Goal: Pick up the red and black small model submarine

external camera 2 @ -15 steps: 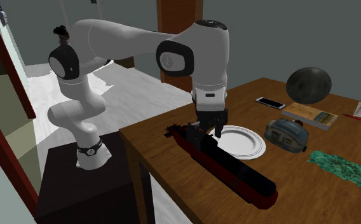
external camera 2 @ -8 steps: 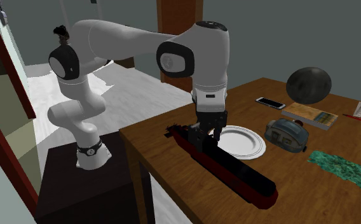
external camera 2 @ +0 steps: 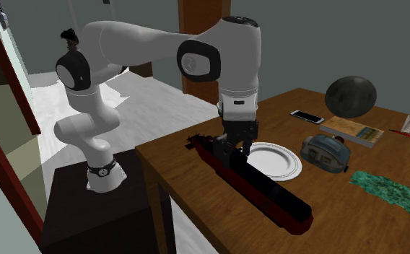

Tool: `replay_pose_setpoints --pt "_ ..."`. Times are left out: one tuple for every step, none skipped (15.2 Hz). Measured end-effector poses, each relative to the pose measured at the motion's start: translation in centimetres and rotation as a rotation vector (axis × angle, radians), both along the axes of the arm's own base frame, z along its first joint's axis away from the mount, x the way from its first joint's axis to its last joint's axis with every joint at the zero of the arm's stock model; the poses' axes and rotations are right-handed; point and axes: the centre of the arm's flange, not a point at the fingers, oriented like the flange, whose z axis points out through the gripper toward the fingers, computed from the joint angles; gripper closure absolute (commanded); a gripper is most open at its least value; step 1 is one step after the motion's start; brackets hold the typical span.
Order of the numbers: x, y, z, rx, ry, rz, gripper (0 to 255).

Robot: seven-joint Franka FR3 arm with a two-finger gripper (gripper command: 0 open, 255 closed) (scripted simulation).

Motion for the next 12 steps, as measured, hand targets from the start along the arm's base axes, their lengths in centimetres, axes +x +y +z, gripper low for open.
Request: replay_pose_setpoints --pt "0.1 0.0 0.5 0.000 0.000 0.000 255" --pt "0.2 -0.1 1.1 0.000 0.000 0.000 255" --pt "0.2 0.0 1.6 0.000 0.000 0.000 255" --pt "0.2 -0.2 2.2 0.000 0.000 0.000 255" --pt "0.2 -0.1 2.7 0.000 0.000 0.000 255" --pt "0.3 -0.1 3.2 0.000 0.000 0.000 255" --pt "0.2 -0.1 3.7 0.000 0.000 0.000 255" --pt "0.2 0.0 4.2 0.000 0.000 0.000 255" --pt "0.3 -0.1 4.8 0.000 0.000 0.000 255" --pt "0.2 -0.1 5.4 0.000 0.000 0.000 255" --pt "0.1 -0.1 5.8 0.000 0.000 0.000 255" --pt "0.1 0.0 6.1 0.000 0.000 0.000 255"
